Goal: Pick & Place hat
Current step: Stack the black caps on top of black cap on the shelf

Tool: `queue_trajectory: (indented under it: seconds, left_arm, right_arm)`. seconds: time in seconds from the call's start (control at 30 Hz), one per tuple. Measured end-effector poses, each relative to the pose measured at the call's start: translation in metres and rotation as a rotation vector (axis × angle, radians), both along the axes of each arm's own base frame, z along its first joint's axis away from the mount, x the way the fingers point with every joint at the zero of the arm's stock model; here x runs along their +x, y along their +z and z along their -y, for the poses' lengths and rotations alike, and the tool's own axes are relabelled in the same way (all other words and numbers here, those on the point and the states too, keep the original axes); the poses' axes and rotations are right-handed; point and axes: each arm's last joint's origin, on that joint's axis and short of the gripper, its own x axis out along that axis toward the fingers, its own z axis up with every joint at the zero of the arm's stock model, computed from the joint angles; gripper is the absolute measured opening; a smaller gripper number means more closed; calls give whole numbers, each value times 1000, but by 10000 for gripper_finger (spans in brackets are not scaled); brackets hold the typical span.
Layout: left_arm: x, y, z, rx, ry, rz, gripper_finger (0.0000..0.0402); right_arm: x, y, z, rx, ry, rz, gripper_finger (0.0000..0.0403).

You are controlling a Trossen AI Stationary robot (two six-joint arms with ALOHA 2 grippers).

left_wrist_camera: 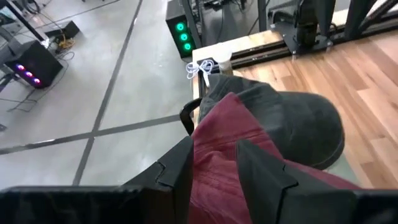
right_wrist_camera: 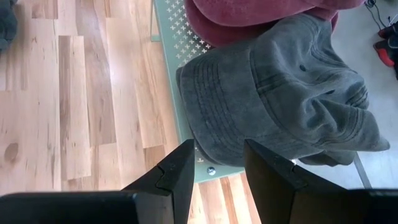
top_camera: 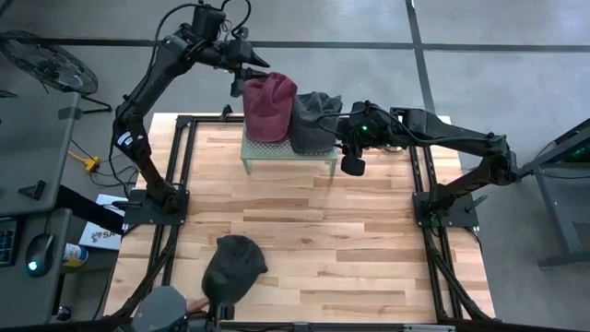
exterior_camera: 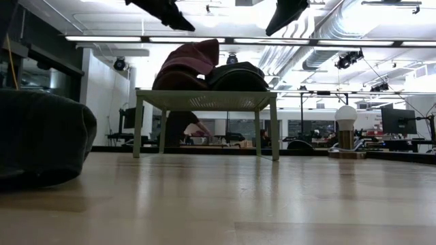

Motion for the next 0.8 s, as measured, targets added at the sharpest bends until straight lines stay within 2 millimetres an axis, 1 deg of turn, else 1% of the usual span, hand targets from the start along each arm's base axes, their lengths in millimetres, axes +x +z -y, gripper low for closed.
queue_trajectory:
  seconds: [0.2,0.37,0.6,0.8]
  left_arm:
    - [4,0,13,-31,25,-47,117]
    - [10,-7,27,-66,55,-154,117]
    - [19,-21,59,-194,21,-348,117]
    - [32,-27,91,-258,-8,-467,117]
  right_arm:
    - [-2,-2,0,6,1,-26,130]
    - [-2,-2,-1,17,10,-34,130]
    - [-3,-3,-3,65,41,-35,130]
    - [-6,-7,-6,167,49,-55,130]
